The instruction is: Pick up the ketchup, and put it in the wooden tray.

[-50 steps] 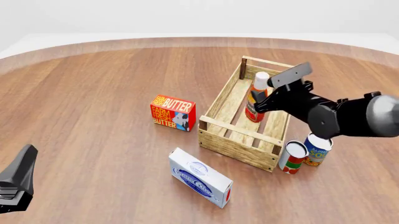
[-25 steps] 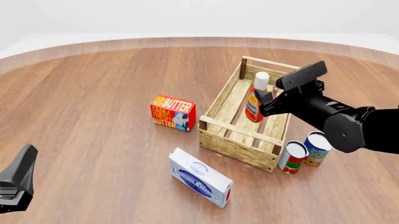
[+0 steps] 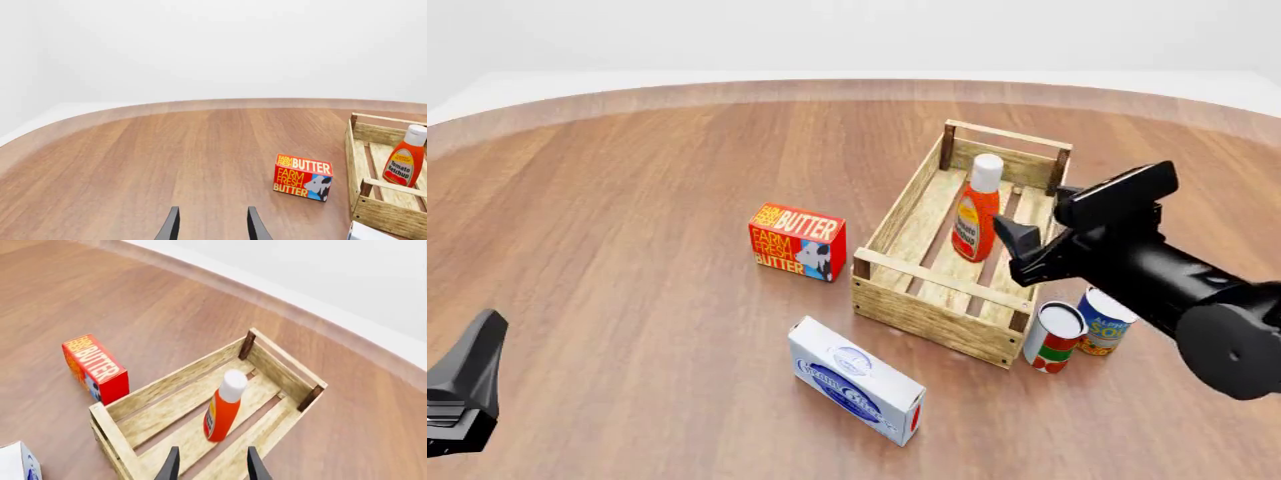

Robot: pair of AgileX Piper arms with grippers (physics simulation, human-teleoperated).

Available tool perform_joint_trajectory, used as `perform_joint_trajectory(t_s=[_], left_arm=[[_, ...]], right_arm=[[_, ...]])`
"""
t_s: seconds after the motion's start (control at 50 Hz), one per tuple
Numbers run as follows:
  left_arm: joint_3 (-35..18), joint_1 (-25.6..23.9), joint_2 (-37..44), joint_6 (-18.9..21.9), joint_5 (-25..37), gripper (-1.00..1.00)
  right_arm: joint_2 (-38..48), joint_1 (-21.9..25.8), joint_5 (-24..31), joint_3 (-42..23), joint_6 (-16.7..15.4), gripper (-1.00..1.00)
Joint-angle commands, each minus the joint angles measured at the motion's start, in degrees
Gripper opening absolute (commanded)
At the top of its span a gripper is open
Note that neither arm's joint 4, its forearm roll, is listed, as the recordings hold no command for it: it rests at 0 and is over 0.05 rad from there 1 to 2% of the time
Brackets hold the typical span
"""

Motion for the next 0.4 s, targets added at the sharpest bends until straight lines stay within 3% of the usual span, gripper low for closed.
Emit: perform_joint_trajectory(t_s=[0.02, 0.4], left_arm=[[0.0, 0.0, 0.0, 0.0, 0.0, 1.00], [0.0, 0.0, 0.0, 0.0, 0.0, 1.00]], right_arm=[[-4.8, 0.2, 0.4, 4.4, 0.1, 1.00], [-15.5, -0.7, 4.4, 12.2, 1.0, 1.00]])
